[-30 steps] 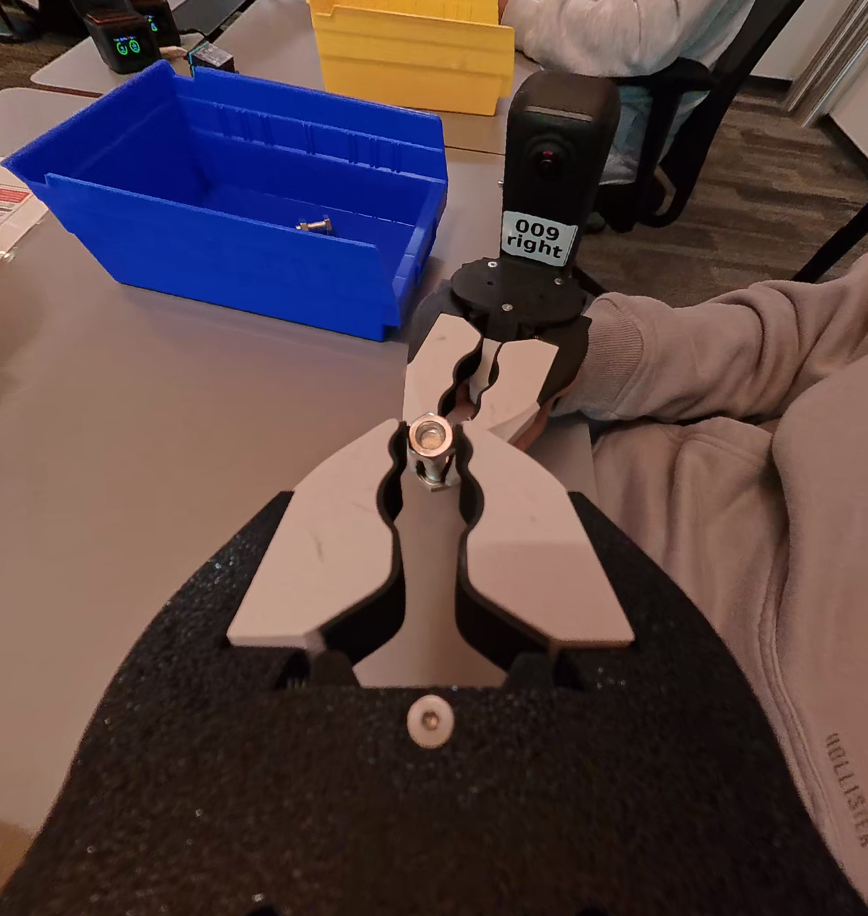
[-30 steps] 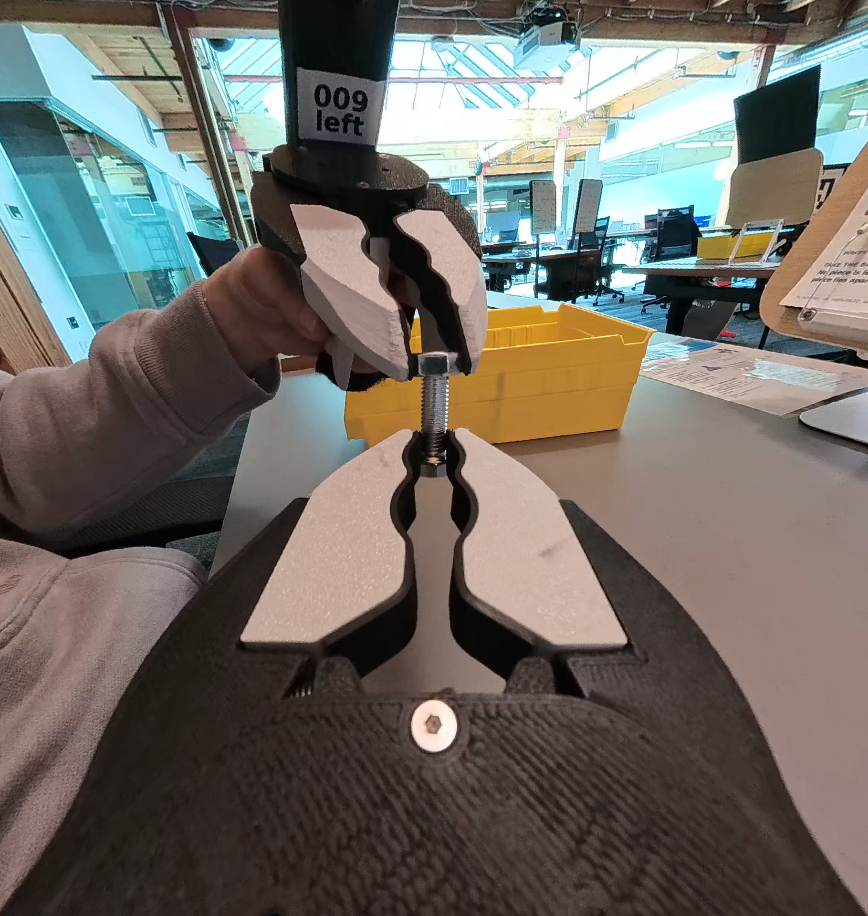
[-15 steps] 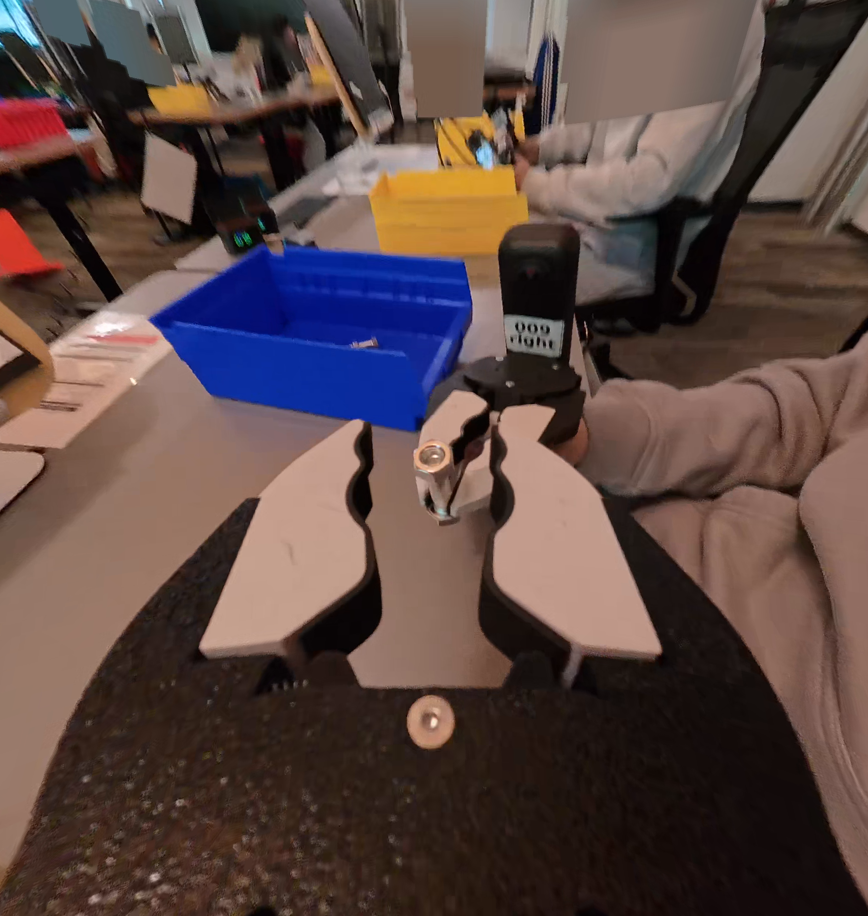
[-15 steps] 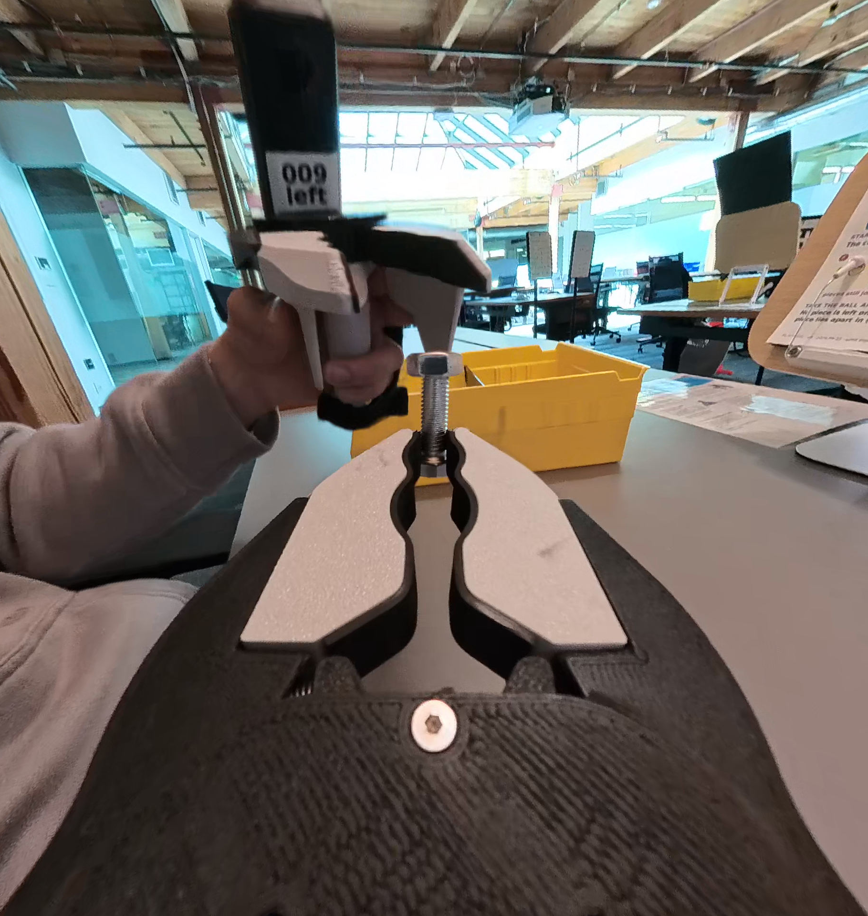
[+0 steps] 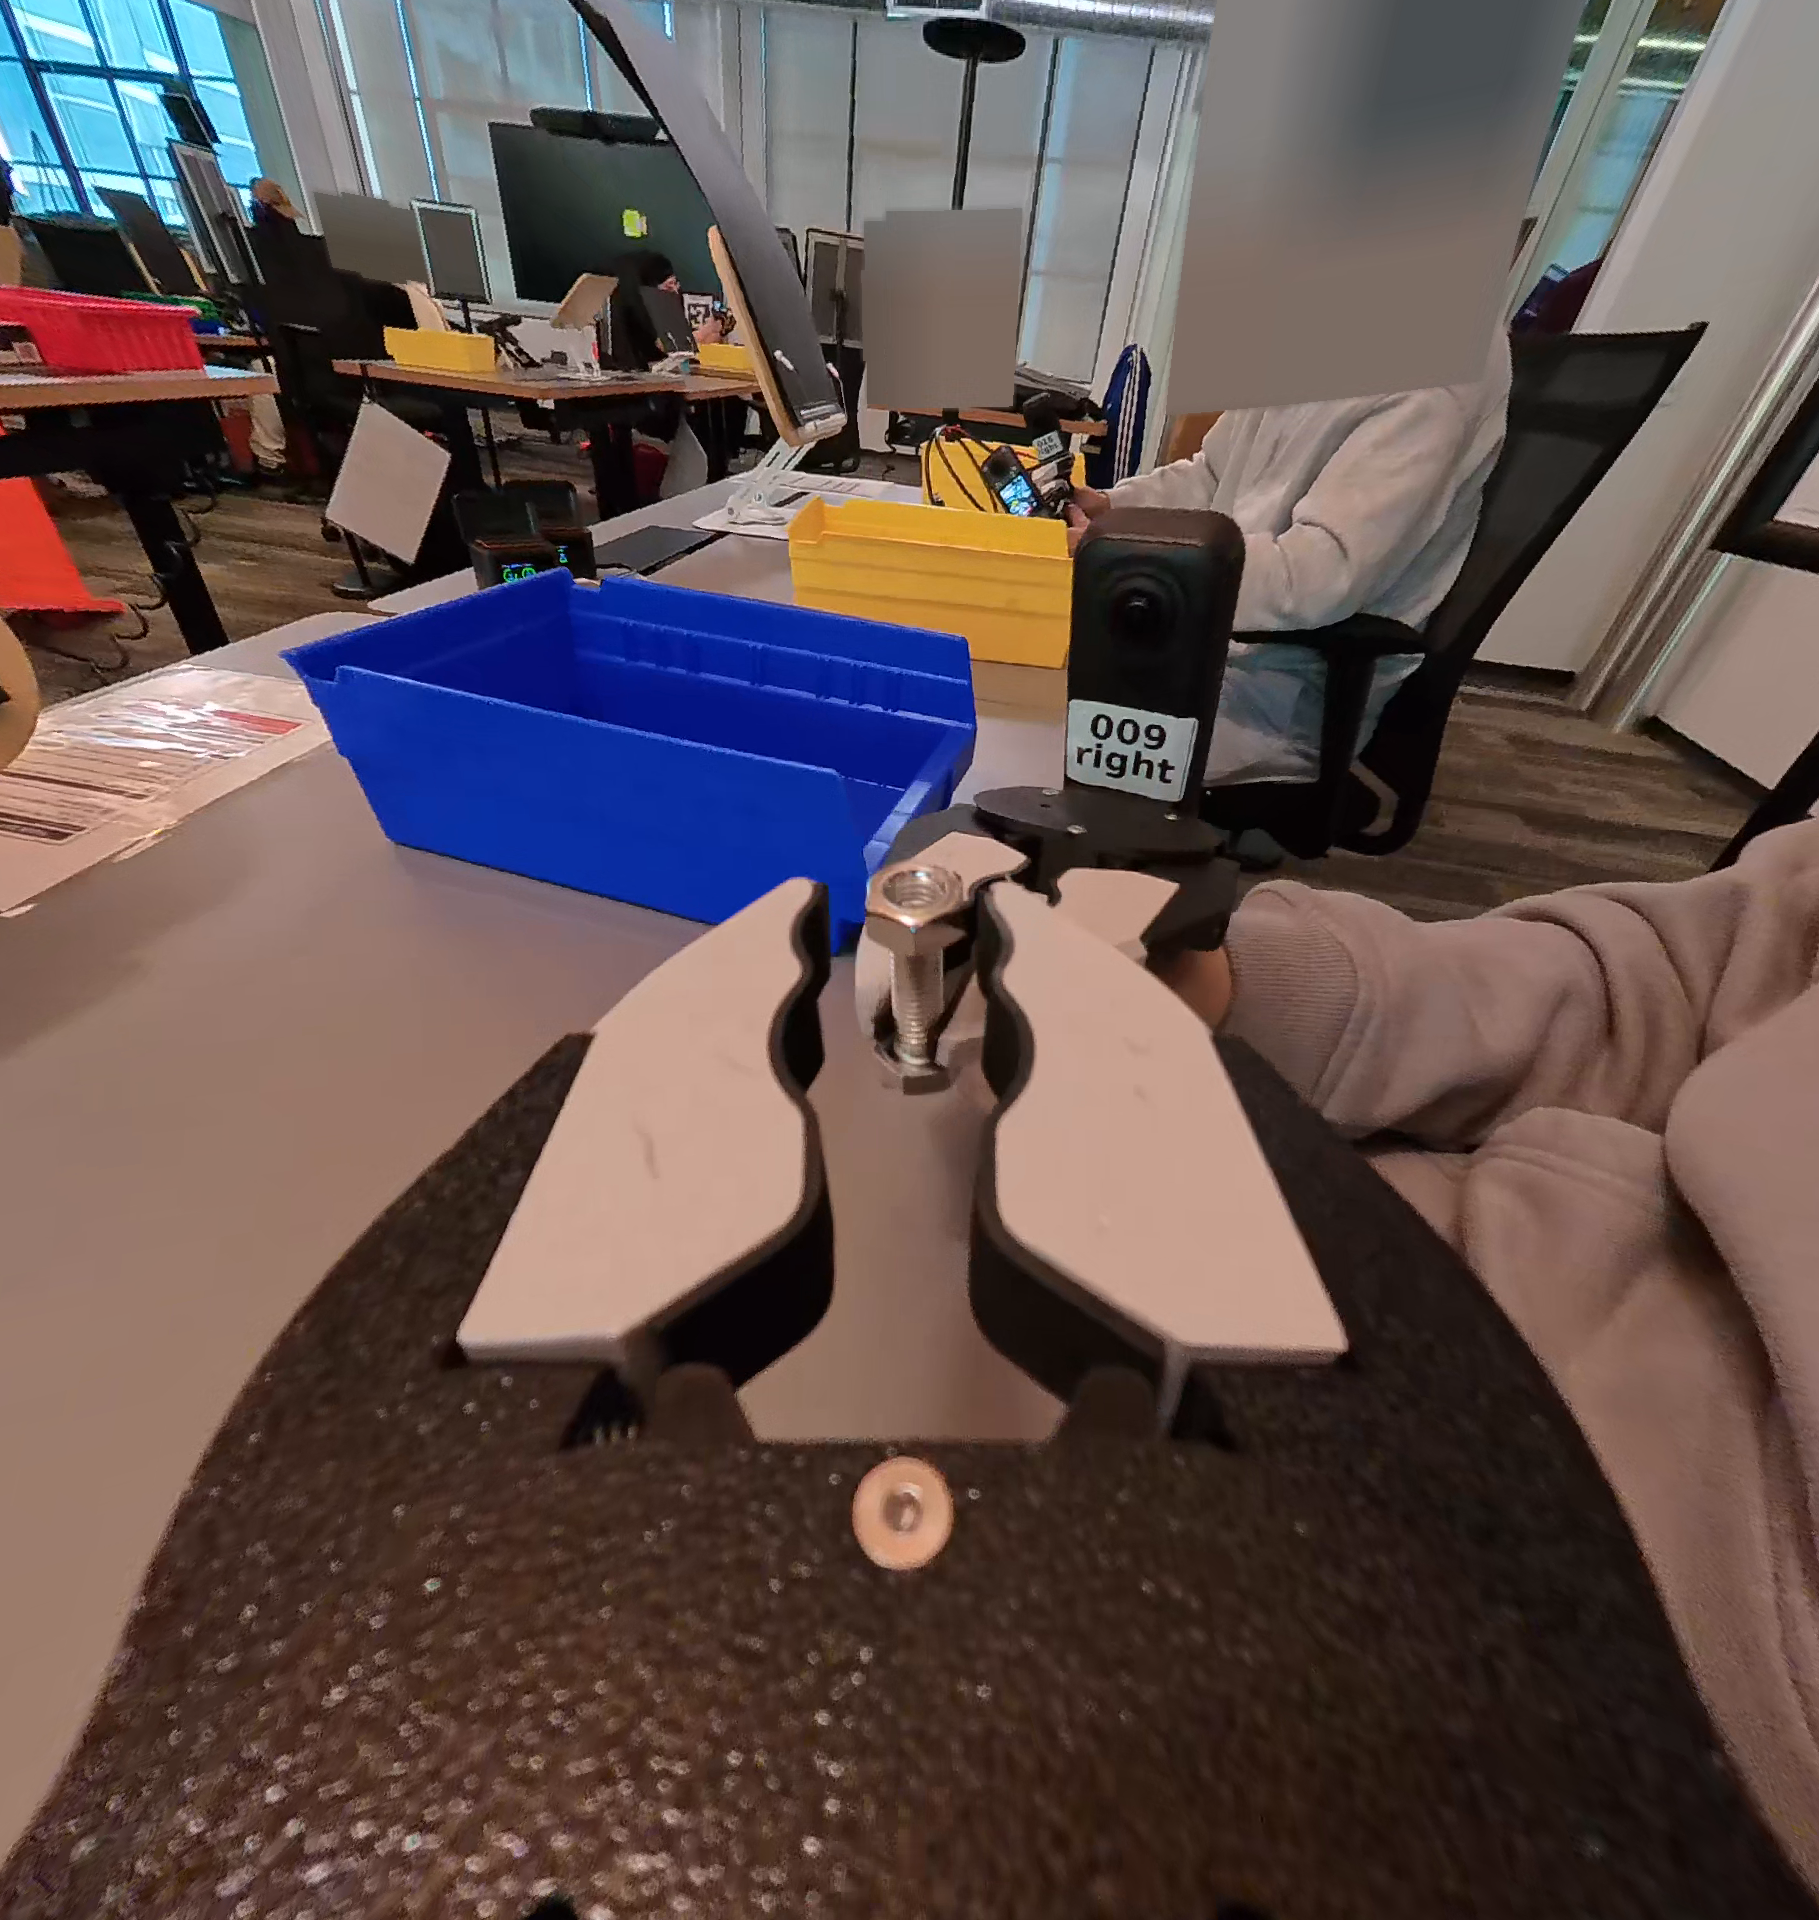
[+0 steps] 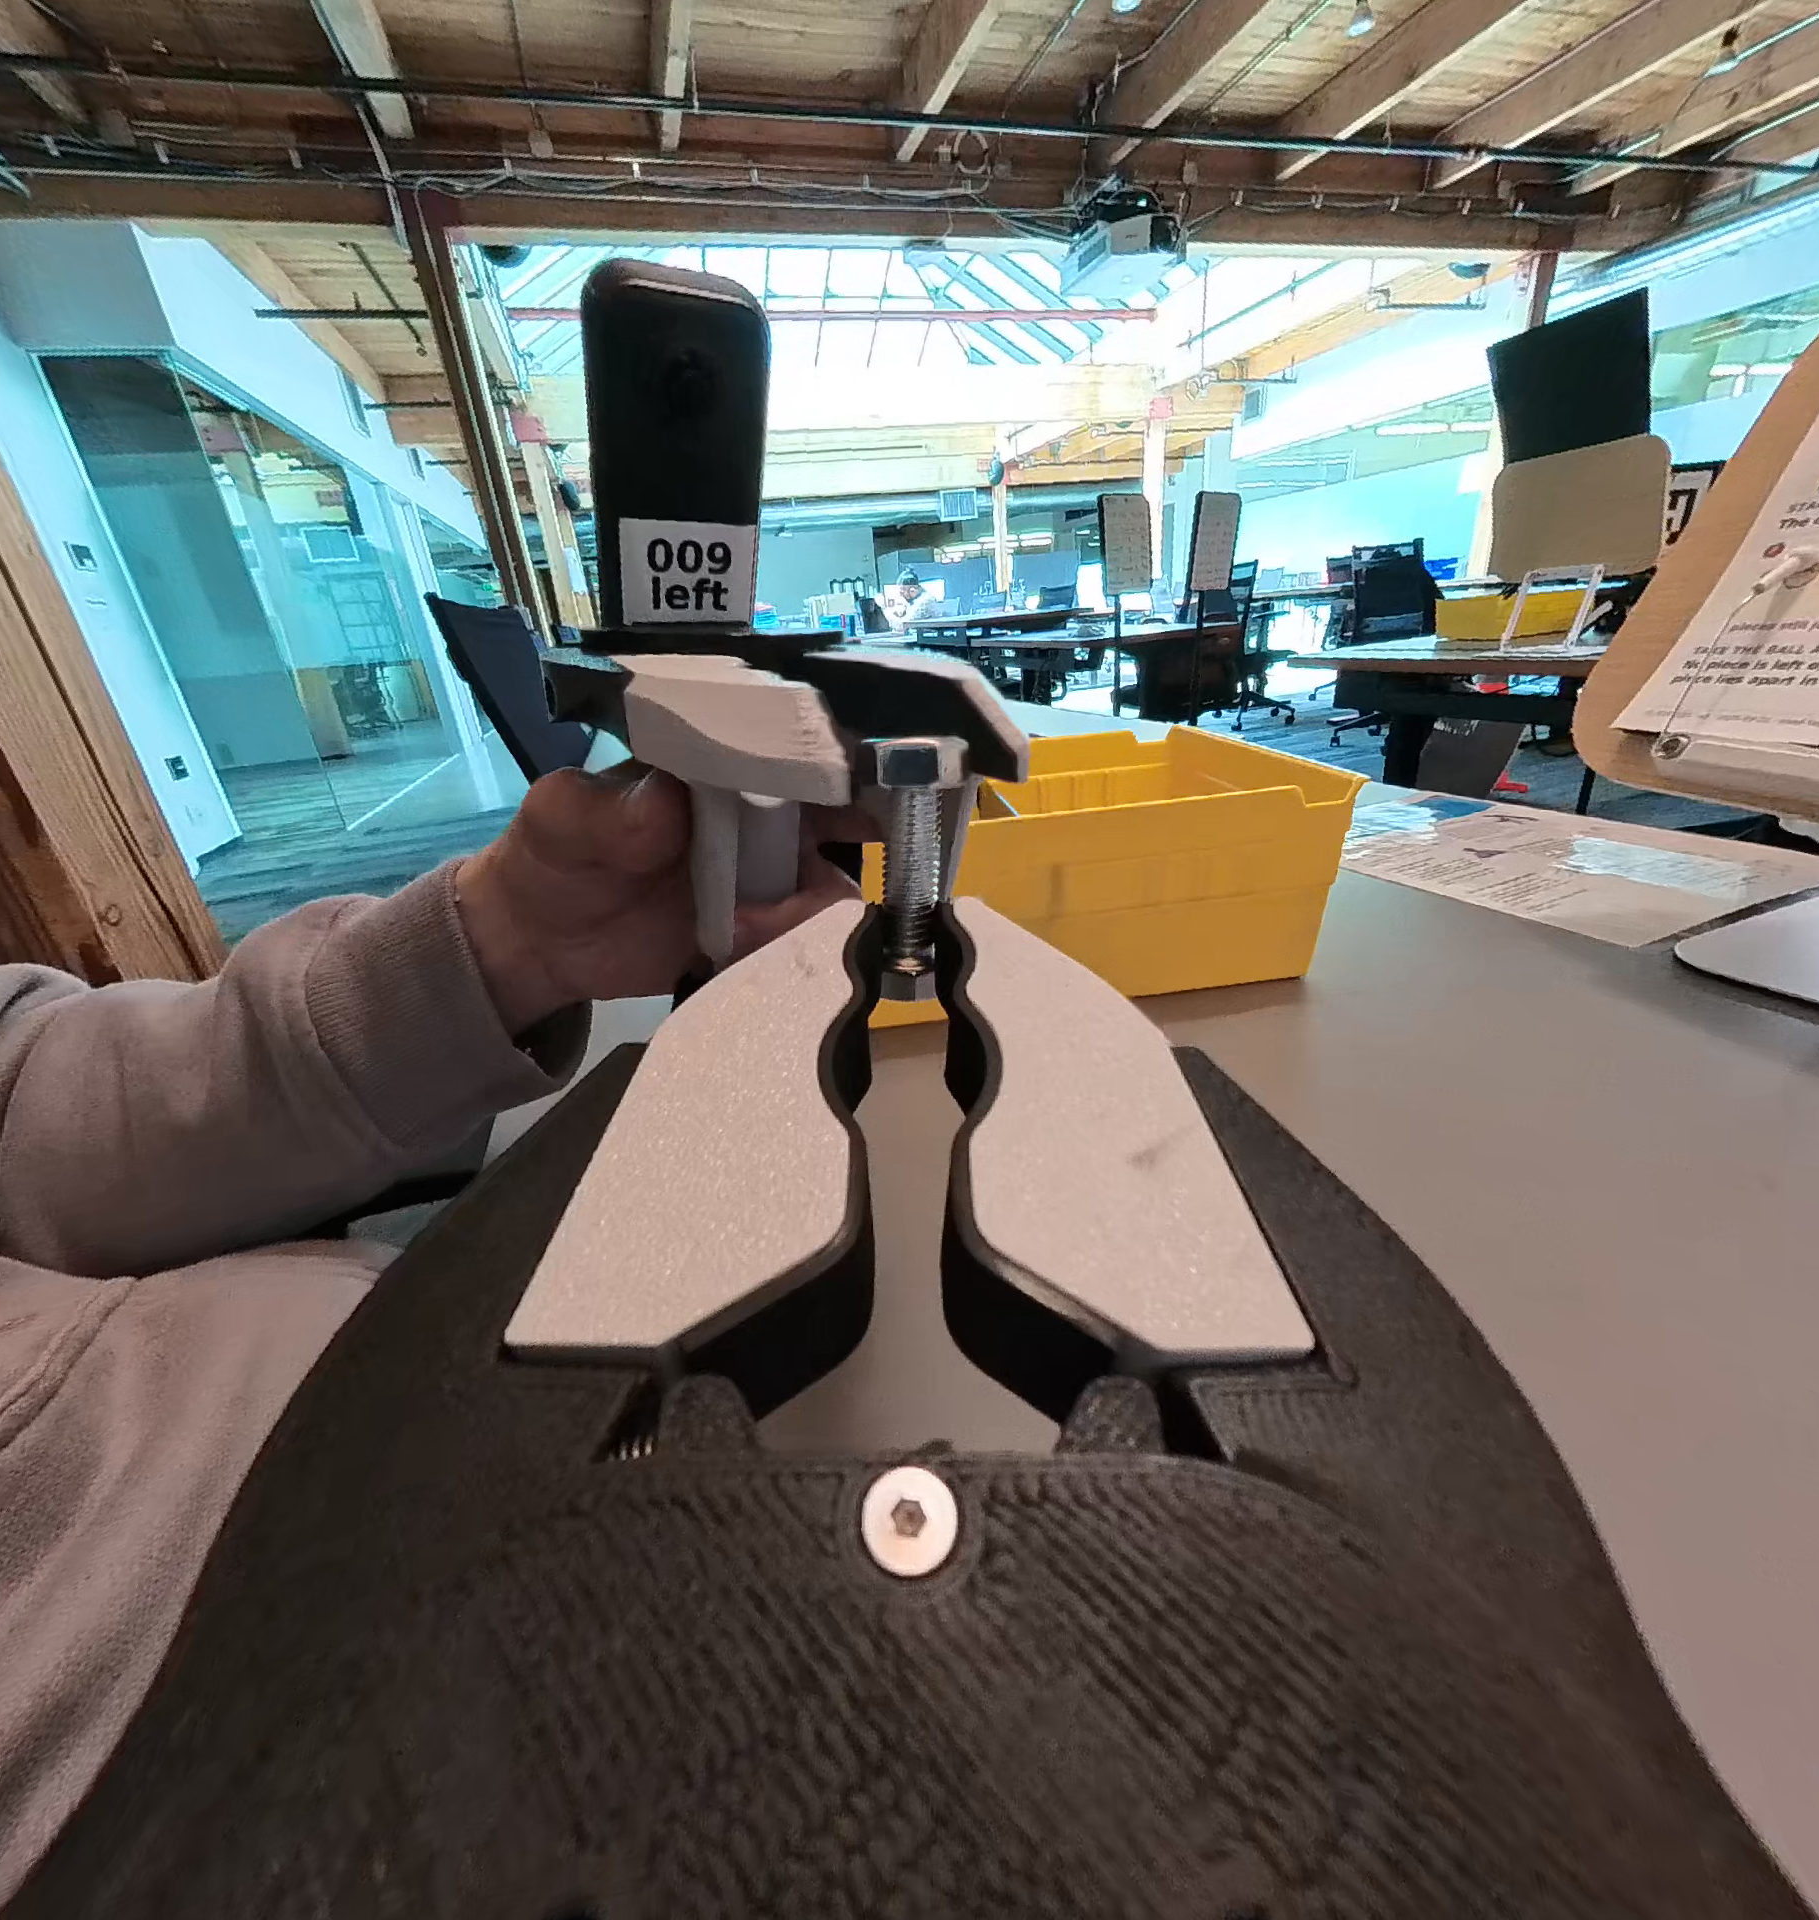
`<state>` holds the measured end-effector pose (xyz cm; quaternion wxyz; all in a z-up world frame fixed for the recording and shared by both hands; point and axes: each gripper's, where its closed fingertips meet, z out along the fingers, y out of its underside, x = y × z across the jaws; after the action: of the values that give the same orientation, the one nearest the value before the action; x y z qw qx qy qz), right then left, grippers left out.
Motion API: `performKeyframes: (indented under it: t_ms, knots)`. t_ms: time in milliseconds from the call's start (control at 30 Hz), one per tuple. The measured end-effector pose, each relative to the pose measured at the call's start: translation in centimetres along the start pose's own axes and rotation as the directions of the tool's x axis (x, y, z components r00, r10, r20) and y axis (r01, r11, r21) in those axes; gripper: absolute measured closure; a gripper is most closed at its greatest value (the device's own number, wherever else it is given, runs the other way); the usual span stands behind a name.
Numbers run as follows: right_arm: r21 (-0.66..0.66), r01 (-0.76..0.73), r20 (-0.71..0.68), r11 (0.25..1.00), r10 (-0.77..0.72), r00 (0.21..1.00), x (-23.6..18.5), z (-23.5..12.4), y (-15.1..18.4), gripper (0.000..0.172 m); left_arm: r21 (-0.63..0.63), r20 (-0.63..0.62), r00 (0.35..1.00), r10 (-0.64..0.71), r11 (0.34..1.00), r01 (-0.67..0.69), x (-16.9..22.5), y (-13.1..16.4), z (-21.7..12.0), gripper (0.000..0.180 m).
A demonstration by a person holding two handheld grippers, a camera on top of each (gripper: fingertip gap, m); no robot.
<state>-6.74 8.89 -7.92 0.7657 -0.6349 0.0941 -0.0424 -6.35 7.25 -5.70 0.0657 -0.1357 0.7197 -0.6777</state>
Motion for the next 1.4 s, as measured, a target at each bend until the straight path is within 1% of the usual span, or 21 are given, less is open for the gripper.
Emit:
performKeyframes:
  t_ms: [67, 200, 333, 467, 600, 700, 867, 967, 1133, 1400]
  knots:
    - [-0.016, 0.014, -0.005, 1.0, -0.014, 1.0, 0.0, 0.1, 0.2, 0.163, -0.001, -0.011, 1.0, 0.008, 1.0, -0.008, 0.2, 0.1, 0.0, 0.164]
    - [-0.045, 0.005, 0.033, 0.999, -0.003, 0.999, -0.5, 0.1, 0.6, 0.163, -0.037, -0.07, 0.997, 0.01, 0.999, -0.013, 0.6, 0.5, -0.2, 0.163]
    - [-0.107, 0.023, 0.065, 0.994, -0.016, 0.998, -1.0, 0.2, 1.4, 0.163, -0.139, -0.121, 0.992, 0.036, 0.989, -0.053, 0.8, 1.4, -1.0, 0.164]
    - [-0.174, 0.068, 0.059, 0.982, -0.058, 0.997, -1.1, 0.5, 2.4, 0.163, -0.273, -0.112, 0.99, 0.083, 0.955, -0.111, 0.7, 2.4, -1.5, 0.164]
    - [-0.192, 0.087, 0.063, 0.977, -0.076, 0.995, -1.2, 0.6, 2.6, 0.163, -0.335, -0.118, 0.988, 0.101, 0.933, -0.135, 0.8, 2.7, -1.8, 0.164]
    - [-0.178, 0.075, 0.084, 0.981, -0.061, 0.995, -1.5, 0.6, 2.4, 0.163, -0.316, -0.153, 0.985, 0.076, 0.941, -0.122, 1.1, 2.5, -1.9, 0.164]
    - [-0.144, 0.053, 0.182, 0.988, -0.026, 0.983, -2.9, 0.5, 2.2, 0.163, -0.261, -0.297, 0.955, 0.008, 0.961, -0.089, 2.5, 2.3, -2.3, 0.164]
    - [-0.117, 0.026, 0.218, 0.993, 0.0, 0.976, -3.5, 0.5, 1.8, 0.163, -0.214, -0.363, 0.931, -0.027, 0.975, -0.055, 3.1, 1.9, -2.5, 0.164]
    - [-0.108, 0.017, 0.214, 0.994, 0.006, 0.977, -3.5, 0.6, 1.8, 0.163, -0.17, -0.35, 0.937, 0.012, 0.982, -0.076, 3.0, 1.8, -2.4, 0.164]
    - [-0.107, 0.024, 0.21, 0.994, -0.001, 0.978, -3.4, 0.7, 1.7, 0.163, -0.201, -0.329, 0.944, 0.041, 0.973, -0.112, 3.0, 2.0, -2.2, 0.161]
